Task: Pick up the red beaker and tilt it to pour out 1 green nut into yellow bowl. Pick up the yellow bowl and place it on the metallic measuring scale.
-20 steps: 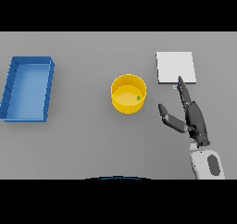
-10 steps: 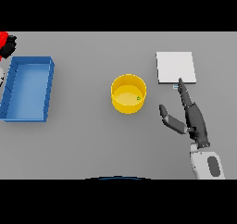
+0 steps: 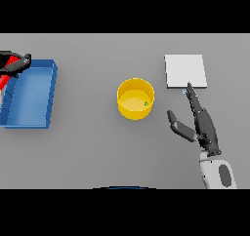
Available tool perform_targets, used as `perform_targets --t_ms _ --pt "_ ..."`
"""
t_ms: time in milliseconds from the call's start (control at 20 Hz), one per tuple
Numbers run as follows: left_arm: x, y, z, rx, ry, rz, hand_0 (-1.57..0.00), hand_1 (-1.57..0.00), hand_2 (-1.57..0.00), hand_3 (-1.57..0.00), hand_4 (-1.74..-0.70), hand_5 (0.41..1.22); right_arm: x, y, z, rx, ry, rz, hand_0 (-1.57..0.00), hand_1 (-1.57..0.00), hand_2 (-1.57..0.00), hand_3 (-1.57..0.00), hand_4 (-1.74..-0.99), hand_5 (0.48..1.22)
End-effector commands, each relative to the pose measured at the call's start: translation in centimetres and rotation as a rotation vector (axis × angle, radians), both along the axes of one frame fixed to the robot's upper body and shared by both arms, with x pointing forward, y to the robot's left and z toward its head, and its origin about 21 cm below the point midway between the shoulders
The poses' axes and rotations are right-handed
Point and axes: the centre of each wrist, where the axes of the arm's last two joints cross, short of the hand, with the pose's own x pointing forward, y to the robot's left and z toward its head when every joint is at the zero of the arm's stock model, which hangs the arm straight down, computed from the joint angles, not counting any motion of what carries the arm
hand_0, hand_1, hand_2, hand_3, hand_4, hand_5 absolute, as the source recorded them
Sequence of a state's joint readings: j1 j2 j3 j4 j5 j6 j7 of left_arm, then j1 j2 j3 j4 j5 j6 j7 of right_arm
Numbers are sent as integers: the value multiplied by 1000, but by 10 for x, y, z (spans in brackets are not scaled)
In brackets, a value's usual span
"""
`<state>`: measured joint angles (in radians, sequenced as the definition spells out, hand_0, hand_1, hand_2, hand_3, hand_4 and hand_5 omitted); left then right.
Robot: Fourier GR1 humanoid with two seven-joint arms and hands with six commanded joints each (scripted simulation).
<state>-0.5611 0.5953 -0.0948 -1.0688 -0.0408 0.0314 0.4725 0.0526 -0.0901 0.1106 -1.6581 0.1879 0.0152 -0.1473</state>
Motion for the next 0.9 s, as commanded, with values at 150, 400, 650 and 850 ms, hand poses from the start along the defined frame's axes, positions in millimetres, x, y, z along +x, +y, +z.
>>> perform_targets --t_ms 150,400,650,850 --pt "-6 4 2 43 107 -62 -384 -351 -334 -345 -875 644 2 -5 -1 4 -8 -3 1 1 1 1 -1155 669" --pt "-7 3 -4 121 124 -55 -125 -115 -109 -112 -794 627 4 -1 1 -33 -19 -11 1 1 1 1 -1157 665" --pt "-6 -5 1 70 19 -91 -40 -37 -35 -36 -784 644 12 2 10 -154 -10 36 1 1 1 1 -1087 649" --pt "-10 -12 -5 33 -7 -101 -16 -15 -14 -14 -799 666 31 4 27 -446 -23 184 1 1 1 1 -1122 649"
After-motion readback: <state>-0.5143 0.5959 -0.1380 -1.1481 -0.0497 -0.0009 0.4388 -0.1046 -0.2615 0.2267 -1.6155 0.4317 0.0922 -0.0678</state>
